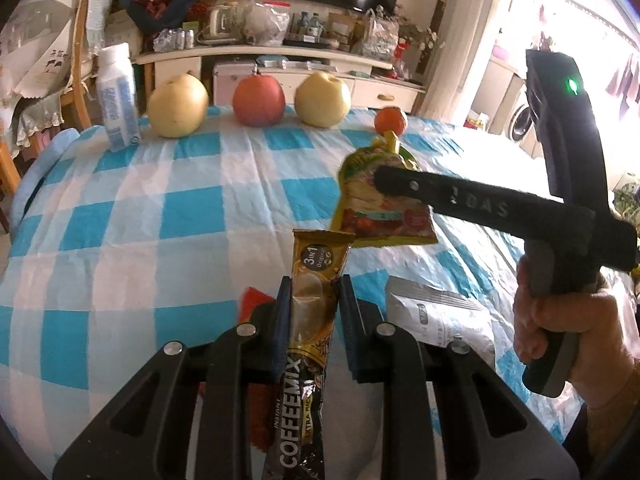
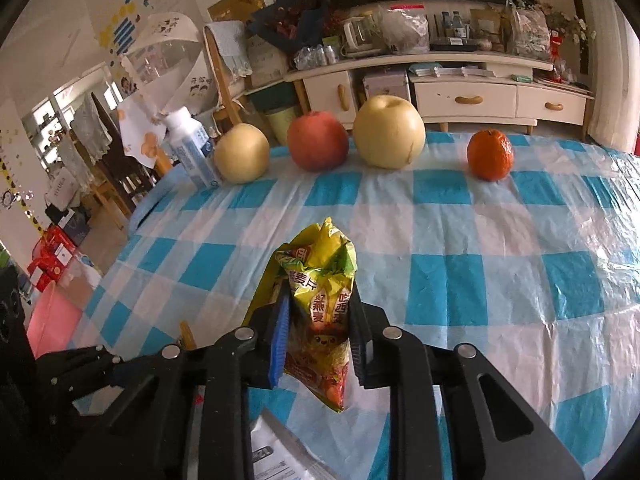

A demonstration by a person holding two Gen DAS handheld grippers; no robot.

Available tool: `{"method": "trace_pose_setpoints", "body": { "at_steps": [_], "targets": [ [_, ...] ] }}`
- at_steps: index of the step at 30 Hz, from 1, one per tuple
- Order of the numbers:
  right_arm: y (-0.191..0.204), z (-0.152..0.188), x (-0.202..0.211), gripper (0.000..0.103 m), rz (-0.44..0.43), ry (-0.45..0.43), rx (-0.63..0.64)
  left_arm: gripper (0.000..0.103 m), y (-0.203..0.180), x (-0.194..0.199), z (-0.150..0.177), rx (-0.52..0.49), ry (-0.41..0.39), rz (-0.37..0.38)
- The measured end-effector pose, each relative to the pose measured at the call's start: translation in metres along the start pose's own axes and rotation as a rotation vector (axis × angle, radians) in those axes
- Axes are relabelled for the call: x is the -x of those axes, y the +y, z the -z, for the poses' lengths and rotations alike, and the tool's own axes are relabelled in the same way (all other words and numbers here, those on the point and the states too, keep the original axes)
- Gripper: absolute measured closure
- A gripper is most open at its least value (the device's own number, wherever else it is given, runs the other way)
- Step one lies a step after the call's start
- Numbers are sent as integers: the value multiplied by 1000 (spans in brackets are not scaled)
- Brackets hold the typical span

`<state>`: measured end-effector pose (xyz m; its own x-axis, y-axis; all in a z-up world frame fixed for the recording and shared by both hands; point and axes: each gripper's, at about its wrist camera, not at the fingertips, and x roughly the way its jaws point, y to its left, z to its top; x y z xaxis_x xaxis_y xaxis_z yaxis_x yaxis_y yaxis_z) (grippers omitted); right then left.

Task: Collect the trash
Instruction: 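Lift and carry packet and yellow bag over the pink bucket with both tools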

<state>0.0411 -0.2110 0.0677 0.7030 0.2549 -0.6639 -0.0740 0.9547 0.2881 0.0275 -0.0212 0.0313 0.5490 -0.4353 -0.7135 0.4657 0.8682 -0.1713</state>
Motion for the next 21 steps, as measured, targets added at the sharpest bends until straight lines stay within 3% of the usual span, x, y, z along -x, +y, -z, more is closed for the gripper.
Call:
{"method": "trace_pose_setpoints", "body": {
  "at_steps": [14,21],
  "targets": [
    [32,4,22,76,-55,-30,28,78,41,50,-2,72,-102,-21],
    [66,13,31,76,-69,-36,85,78,66,71,3,120,-135,-40]
  ]
}}
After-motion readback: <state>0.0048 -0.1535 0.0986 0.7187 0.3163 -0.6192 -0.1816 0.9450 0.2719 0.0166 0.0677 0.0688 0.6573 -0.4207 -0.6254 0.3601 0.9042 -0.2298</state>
